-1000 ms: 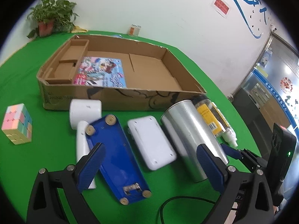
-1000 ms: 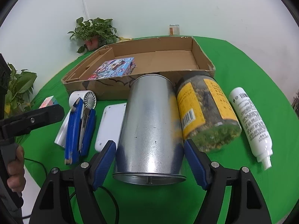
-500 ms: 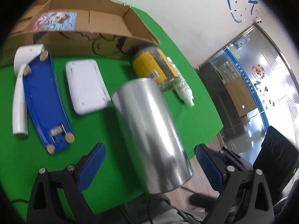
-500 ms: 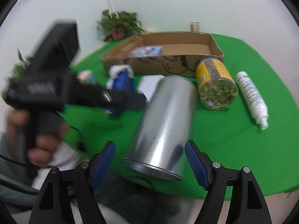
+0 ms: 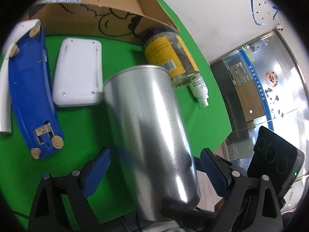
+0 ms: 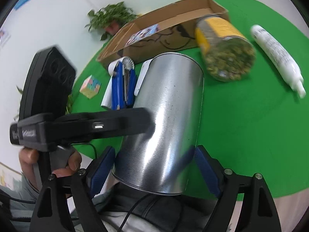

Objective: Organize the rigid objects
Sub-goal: 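Grasp the silver metal canister with the right tool, then lift the silver canister with the right tool and carry it over the box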

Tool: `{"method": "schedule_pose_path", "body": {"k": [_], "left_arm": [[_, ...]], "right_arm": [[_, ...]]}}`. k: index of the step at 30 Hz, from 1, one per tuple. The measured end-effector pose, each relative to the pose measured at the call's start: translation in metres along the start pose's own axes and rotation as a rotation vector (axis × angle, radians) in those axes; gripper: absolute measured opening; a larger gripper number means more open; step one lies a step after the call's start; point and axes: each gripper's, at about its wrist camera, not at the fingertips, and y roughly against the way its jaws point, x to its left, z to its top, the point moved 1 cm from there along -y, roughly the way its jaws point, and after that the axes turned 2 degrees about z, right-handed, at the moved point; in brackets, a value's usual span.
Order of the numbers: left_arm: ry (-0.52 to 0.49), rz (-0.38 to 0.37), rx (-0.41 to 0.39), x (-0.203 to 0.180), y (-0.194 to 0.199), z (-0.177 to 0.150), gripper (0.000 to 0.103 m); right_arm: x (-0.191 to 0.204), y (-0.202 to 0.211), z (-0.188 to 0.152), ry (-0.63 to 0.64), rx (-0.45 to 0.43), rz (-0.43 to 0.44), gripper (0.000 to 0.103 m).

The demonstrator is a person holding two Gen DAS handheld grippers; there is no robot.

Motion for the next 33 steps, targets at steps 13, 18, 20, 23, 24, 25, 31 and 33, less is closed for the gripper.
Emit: {"method": "schedule_pose_path", "body": {"k": [13, 18, 20, 23, 24, 25, 31, 33], "left_arm": [[0.046, -0.023, 0.004, 0.012, -0.008, -0.007, 0.089], [0.025, -0.029, -0.03, 0.011, -0.004, -0.01, 0.088], [-0.023, -0.01, -0.068, 0.004, 0.003, -0.013, 0.088], [-0.047, 0.006, -0.116, 0.0, 0.014, -0.016, 0.088], [-0.048, 0.005, -0.132, 0.0, 0.018, -0.015, 0.088], [-0.055, 0.009, -0.151, -0.002, 0.023, -0.014, 0.088], [-0.105, 0.047, -0.241, -0.01, 0.048, -0.004, 0.088], [-0.108, 0.053, -0.263, -0.01, 0.053, 0.001, 0.088]], "right_arm": [[0.013, -0.025, 0.001, 0.034, 0.058, -0.049, 0.089], [0.016, -0.024, -0.001, 0.041, 0.045, -0.063, 0.089], [0.017, -0.021, -0.002, 0.057, 0.033, -0.07, 0.088], [0.022, -0.019, 0.002, 0.066, 0.023, -0.055, 0.088], [0.024, -0.018, 0.003, 0.072, 0.014, -0.051, 0.088], [0.027, -0.016, 0.005, 0.081, 0.003, -0.048, 0.088], [0.04, -0.008, 0.021, 0.117, -0.061, -0.013, 0.087], [0.043, -0.007, 0.028, 0.136, -0.076, -0.007, 0.087]]}}
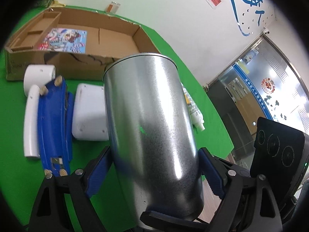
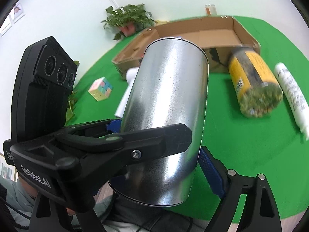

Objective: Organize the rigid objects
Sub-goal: 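Lift the silver canister with the right tool and carry it over the box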

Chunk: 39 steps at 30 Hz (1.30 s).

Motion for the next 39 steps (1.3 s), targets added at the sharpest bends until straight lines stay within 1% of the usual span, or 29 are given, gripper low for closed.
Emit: {"method": "schedule_pose_path", "body": {"k": [5, 8, 13, 16, 21, 26, 31, 34, 36, 39], "left_arm": [[-0.004, 0.027, -0.048, 0.003, 0.009, 0.014, 0.088], [0.002, 0.035, -0.068, 0.006, 0.013, 0.024, 0.088], [-0.019, 0.06, -0.094, 0.01, 0.018, 0.042, 0.087], [-0.037, 0.073, -0.094, 0.011, 0.016, 0.053, 0.087], [-0.004, 0.066, -0.085, 0.021, 0.011, 0.071, 0.087], [-0.017, 0.065, -0.099, 0.022, 0.008, 0.094, 0.087], [-0.055, 0.07, -0.116, 0.019, 0.005, 0.132, 0.087], [-0.073, 0.077, -0.118, 0.022, 0.001, 0.16, 0.087], [-0.074, 0.089, -0.1, 0.027, -0.004, 0.179, 0.087], [-0.069, 0.102, -0.062, 0.038, -0.017, 0.204, 0.087]], "right_arm": [[0.006, -0.004, 0.018, 0.023, -0.023, 0.027, 0.087], [0.008, -0.005, 0.029, 0.034, -0.033, 0.039, 0.087], [0.01, -0.014, 0.052, 0.033, -0.058, 0.068, 0.087], [0.007, -0.016, 0.063, 0.026, -0.074, 0.077, 0.086], [0.0, -0.025, 0.083, 0.019, -0.094, 0.072, 0.085], [-0.003, -0.029, 0.103, 0.026, -0.121, 0.058, 0.084], [-0.008, -0.03, 0.138, 0.046, -0.145, 0.041, 0.084], [-0.013, -0.034, 0.169, 0.058, -0.148, 0.036, 0.084], [-0.016, -0.041, 0.193, 0.064, -0.128, 0.036, 0.084], [-0.025, -0.058, 0.227, 0.053, -0.064, 0.038, 0.084]]}}
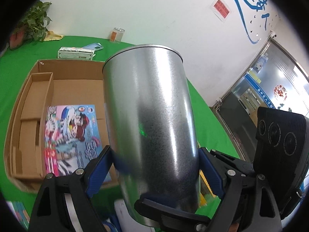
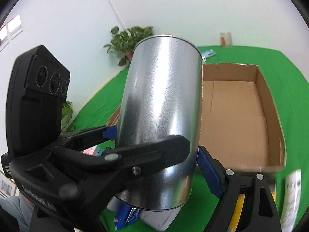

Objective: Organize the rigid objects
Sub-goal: 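Lift the silver canister with the right tool and carry it over the box, then lower the silver canister into the box and open the right tool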

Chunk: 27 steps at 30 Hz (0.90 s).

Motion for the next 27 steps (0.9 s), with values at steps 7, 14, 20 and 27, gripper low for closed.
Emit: {"method": "schedule_pose_path", "body": {"k": [7, 14, 20, 27], "left_arm": [[0.049, -0.011, 0.089, 0.024, -0.042, 0.022, 0.087], [0.088, -0.027, 0.217, 0.042, -0.088, 0.01, 0.087], [0.127, -0.027, 0.282, 0.049, -0.106, -0.003, 0.087], [0.19, -0.028, 0.356, 0.06, -0.121, -0.01, 0.087]], "right_arm": [[-0.03, -0.044, 0.042, -0.03, 0.109, -0.013, 0.084], [-0.06, -0.081, 0.029, -0.101, 0.211, -0.041, 0.084], [-0.08, -0.106, 0.021, -0.157, 0.28, -0.056, 0.084], [-0.091, -0.123, 0.014, -0.201, 0.317, -0.047, 0.084]]}}
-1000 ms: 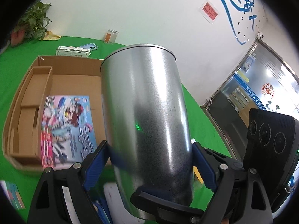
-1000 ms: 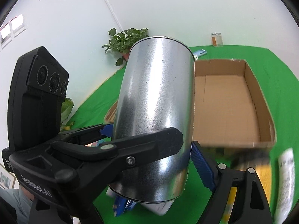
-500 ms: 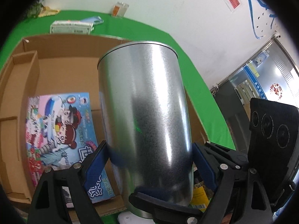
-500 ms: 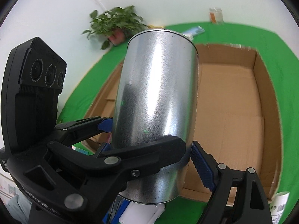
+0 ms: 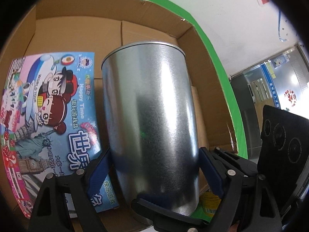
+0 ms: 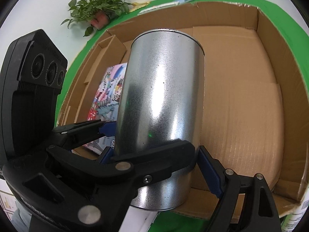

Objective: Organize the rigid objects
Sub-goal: 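Lower the silver canister into the box and open the right tool, then reach the right tool toward the yellow-labelled jar on the table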

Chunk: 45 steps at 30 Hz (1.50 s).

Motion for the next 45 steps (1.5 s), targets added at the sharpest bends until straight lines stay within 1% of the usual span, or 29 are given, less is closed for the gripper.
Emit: {"method": "schedule_pose_path", "body": {"k": [2, 5, 7, 10, 12, 16, 20, 21, 22, 23, 26, 28, 29, 31, 32, 33, 34, 35, 36, 37, 38, 40, 41, 42, 43, 44, 45], "left_arm": [[0.01, -0.002, -0.001, 0.001, 0.001, 0.0, 0.087], [0.01, 0.013, -0.066, 0.006, 0.02, 0.006, 0.087], [0.012, 0.003, -0.089, 0.006, 0.03, 0.011, 0.087], [-0.001, 0.028, -0.114, 0.01, 0.04, 0.01, 0.087], [-0.004, 0.031, -0.127, 0.013, 0.047, 0.005, 0.087], [-0.025, 0.084, -0.178, 0.021, 0.065, -0.009, 0.087], [-0.049, 0.131, -0.258, 0.022, 0.09, -0.03, 0.087], [-0.056, 0.142, -0.279, 0.023, 0.096, -0.037, 0.087], [-0.063, 0.154, -0.296, 0.022, 0.101, -0.04, 0.087], [-0.069, 0.166, -0.312, 0.021, 0.105, -0.046, 0.087], [-0.085, 0.2, -0.36, 0.016, 0.115, -0.066, 0.087], [-0.097, 0.209, -0.405, 0.009, 0.121, -0.08, 0.087], [-0.097, 0.212, -0.428, 0.005, 0.123, -0.084, 0.087], [-0.098, 0.244, -0.507, 0.003, 0.134, -0.099, 0.088], [-0.105, 0.28, -0.555, 0.002, 0.142, -0.107, 0.088], [-0.118, 0.33, -0.597, -0.001, 0.146, -0.114, 0.088], [-0.133, 0.398, -0.635, -0.005, 0.15, -0.122, 0.091], [-0.143, 0.461, -0.656, -0.007, 0.15, -0.128, 0.094], [-0.145, 0.51, -0.665, -0.008, 0.151, -0.135, 0.094], [-0.14, 0.539, -0.664, -0.009, 0.15, -0.143, 0.094], [-0.132, 0.544, -0.652, -0.008, 0.148, -0.151, 0.094], [-0.112, 0.546, -0.609, -0.006, 0.141, -0.164, 0.094], [-0.103, 0.558, -0.596, -0.005, 0.138, -0.17, 0.08], [-0.106, 0.564, -0.594, -0.005, 0.134, -0.177, 0.057], [-0.111, 0.558, -0.582, -0.004, 0.132, -0.184, 0.001], [-0.109, 0.538, -0.559, -0.002, 0.128, -0.187, 0.0], [-0.114, 0.506, -0.55, -0.004, 0.126, -0.193, 0.0]], "right_arm": [[0.0, -0.001, 0.001, -0.006, 0.003, 0.0, 0.084], [-0.003, -0.003, -0.002, -0.031, 0.008, -0.022, 0.084], [-0.006, -0.002, 0.001, -0.043, 0.003, -0.01, 0.084], [-0.004, -0.002, -0.002, -0.05, 0.001, -0.018, 0.084], [-0.002, -0.004, -0.002, -0.067, 0.001, -0.008, 0.085], [0.0, 0.005, -0.01, -0.051, -0.02, -0.022, 0.086], [0.006, 0.03, -0.02, -0.011, -0.069, 0.025, 0.086], [0.006, 0.033, -0.021, 0.001, -0.082, 0.024, 0.08], [0.007, 0.035, -0.023, 0.012, -0.083, 0.02, 0.071], [0.007, 0.034, -0.024, 0.016, -0.081, 0.011, 0.065], [0.01, 0.037, -0.026, 0.019, -0.094, -0.005, 0.065], [0.013, 0.039, -0.028, 0.024, -0.105, -0.031, 0.064], [0.018, 0.047, -0.032, 0.043, -0.137, -0.101, 0.065], [0.028, 0.063, -0.04, 0.079, -0.211, -0.191, 0.077], [0.036, 0.079, -0.051, 0.109, -0.269, -0.237, 0.091], [0.042, 0.09, -0.061, 0.133, -0.312, -0.267, 0.098], [0.047, 0.101, -0.072, 0.156, -0.36, -0.299, 0.099], [0.054, 0.112, -0.089, 0.176, -0.412, -0.341, 0.101], [0.057, 0.117, -0.101, 0.184, -0.439, -0.364, 0.102], [0.06, 0.12, -0.113, 0.194, -0.456, -0.375, 0.102], [0.064, 0.122, -0.13, 0.213, -0.465, -0.376, 0.102], [0.067, 0.123, -0.151, 0.225, -0.483, -0.386, 0.102], [0.068, 0.125, -0.165, 0.224, -0.499, -0.386, 0.1], [0.068, 0.127, -0.174, 0.222, -0.509, -0.376, 0.085], [0.066, 0.128, -0.184, 0.214, -0.517, -0.365, 0.068], [0.064, 0.129, -0.19, 0.2, -0.51, -0.373, 0.034], [0.062, 0.128, -0.197, 0.184, -0.504, -0.39, 0.025]]}}
